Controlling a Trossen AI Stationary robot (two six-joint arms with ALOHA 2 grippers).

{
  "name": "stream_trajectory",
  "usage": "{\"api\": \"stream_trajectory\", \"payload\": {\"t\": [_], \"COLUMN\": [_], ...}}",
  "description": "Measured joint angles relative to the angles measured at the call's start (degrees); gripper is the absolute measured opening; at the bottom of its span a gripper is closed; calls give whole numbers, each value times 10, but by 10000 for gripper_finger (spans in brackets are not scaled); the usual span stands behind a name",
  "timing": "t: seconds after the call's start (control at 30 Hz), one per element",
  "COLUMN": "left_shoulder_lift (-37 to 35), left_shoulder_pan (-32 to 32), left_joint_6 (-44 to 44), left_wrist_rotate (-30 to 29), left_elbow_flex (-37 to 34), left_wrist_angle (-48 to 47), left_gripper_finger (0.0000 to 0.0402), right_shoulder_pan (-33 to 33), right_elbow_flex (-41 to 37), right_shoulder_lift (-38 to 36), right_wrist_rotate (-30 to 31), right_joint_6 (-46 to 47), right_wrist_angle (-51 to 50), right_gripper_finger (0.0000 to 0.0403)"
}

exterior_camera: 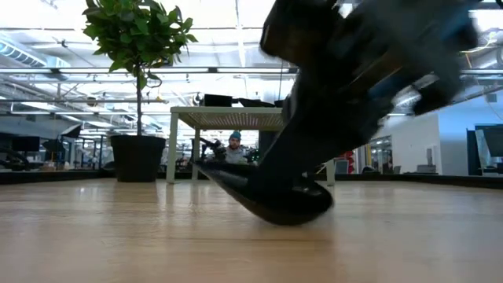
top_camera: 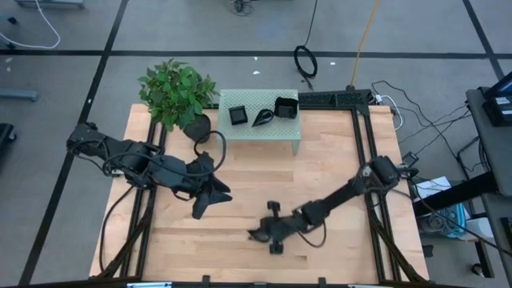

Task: Pick & Place Mini shaped plates
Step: Stack the drop shaped plate on top of the other drop shaped plate on the shelf

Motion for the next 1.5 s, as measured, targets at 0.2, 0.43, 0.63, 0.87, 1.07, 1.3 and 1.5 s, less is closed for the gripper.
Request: {"api": "stream_trajectory", "payload": {"t": [0.2, 0.43, 0.63, 0.87, 1.07, 1.3, 1.5], "left_shoulder_lift": [0, 0, 0, 0, 0, 0, 0], "left_shoulder_pan": [6, 28, 53, 82, 106, 132, 144], "left_joint_6": [38, 109, 172, 212, 244, 253, 234], "left_wrist_rotate": [-16, -26, -26, -26, -26, -26, -26], "left_elbow_flex": [0, 0, 0, 0, 0, 0, 0], "left_wrist_angle": [0, 0, 0, 0, -1, -1, -3], "left_gripper_finger": [141, 141, 141, 141, 141, 141, 141], "right_shoulder_pan": [-91, -197, -269, -314, -326, -326, -321], "right_elbow_flex": [0, 1, 1, 1, 1, 0, -7], "right_shoulder_lift": [-32, -73, -80, -80, -80, -107, -128], "right_wrist_rotate": [-58, -124, -151, -177, -178, -149, -201], "right_joint_6": [-89, -270, -410, -427, -431, -397, -257], "right_wrist_angle": [-75, -123, -135, -150, -145, -175, -217], "right_gripper_finger": [1, 1, 9, 30, 73, 119, 124]}}
